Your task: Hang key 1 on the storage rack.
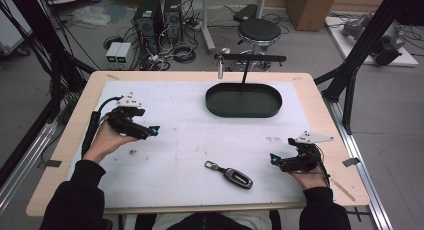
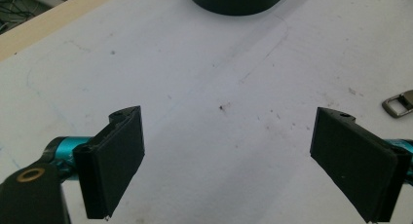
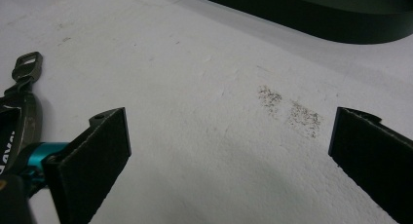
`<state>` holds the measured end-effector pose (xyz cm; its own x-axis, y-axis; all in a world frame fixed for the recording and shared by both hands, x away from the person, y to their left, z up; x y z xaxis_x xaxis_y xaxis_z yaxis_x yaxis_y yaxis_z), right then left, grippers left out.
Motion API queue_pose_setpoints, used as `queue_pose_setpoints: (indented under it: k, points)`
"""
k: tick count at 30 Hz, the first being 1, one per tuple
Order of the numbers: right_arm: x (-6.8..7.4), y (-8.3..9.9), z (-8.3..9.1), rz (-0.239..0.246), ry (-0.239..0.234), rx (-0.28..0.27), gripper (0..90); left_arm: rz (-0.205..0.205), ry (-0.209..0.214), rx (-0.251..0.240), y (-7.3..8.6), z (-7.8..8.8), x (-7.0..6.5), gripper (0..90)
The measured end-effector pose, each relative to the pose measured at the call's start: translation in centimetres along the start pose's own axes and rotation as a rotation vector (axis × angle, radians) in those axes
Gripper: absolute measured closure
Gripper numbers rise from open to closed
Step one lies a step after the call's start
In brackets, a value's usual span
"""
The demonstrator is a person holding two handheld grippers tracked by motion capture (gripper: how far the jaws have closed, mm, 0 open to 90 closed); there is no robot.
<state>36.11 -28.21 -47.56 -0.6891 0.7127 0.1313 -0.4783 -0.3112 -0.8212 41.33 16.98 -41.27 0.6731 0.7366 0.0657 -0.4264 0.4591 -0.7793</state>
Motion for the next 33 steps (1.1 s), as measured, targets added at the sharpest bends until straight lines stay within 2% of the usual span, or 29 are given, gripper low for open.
queue_pose_setpoints:
  k: [6,9,11,16,18,20,23,26,33]
  points:
    - [0.0,0.0,-0.1,-0.005,0.001,0.004,0.8,0.021,-0.001,-0.01,2.2,0.9,0.0,12.9]
    - [0.0,0.0,-0.1,-0.006,0.003,0.004,0.9,0.031,0.026,-0.013,3.2,1.3,-0.4,13.0]
    - [0.0,0.0,-0.1,-0.005,0.001,0.004,0.8,0.026,0.034,-0.033,3.8,1.6,-0.5,13.0]
    - [0.0,0.0,-0.1,-0.004,0.004,0.004,0.9,0.031,0.025,-0.051,5.4,2.4,-0.5,13.0]
    - [0.0,0.0,-0.1,-0.006,0.004,0.004,0.9,0.048,0.062,-0.055,6.1,2.6,-0.6,13.0]
    - [0.0,0.1,-0.1,-0.004,0.006,0.006,0.9,0.058,0.074,-0.049,6.7,2.9,-0.6,12.9]
    - [0.2,0.1,-0.1,-0.004,0.002,0.008,0.9,0.07,0.072,-0.053,7.4,3.5,-0.4,13.0]
    - [0.3,0.0,-0.2,0.002,0.001,0.009,0.9,0.076,0.045,-0.052,8.2,4.1,-0.2,13.0]
    - [0.5,0.2,-0.4,0.001,-0.011,0.023,0.9,0.139,0.014,-0.079,10.3,4.6,0.2,12.8]
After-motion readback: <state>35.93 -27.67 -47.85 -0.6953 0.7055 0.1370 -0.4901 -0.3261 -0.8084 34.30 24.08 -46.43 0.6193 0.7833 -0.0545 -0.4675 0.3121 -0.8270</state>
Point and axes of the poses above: each handheld gripper's, and its own axes: z roughly backward along the jaws, y roughly out of its underside, x roughly to its left, the point moved 8 cm from there along -z, roughly forward along the jaws, and after that the axes turned 6 degrees about -y, right-handed, at the moved point
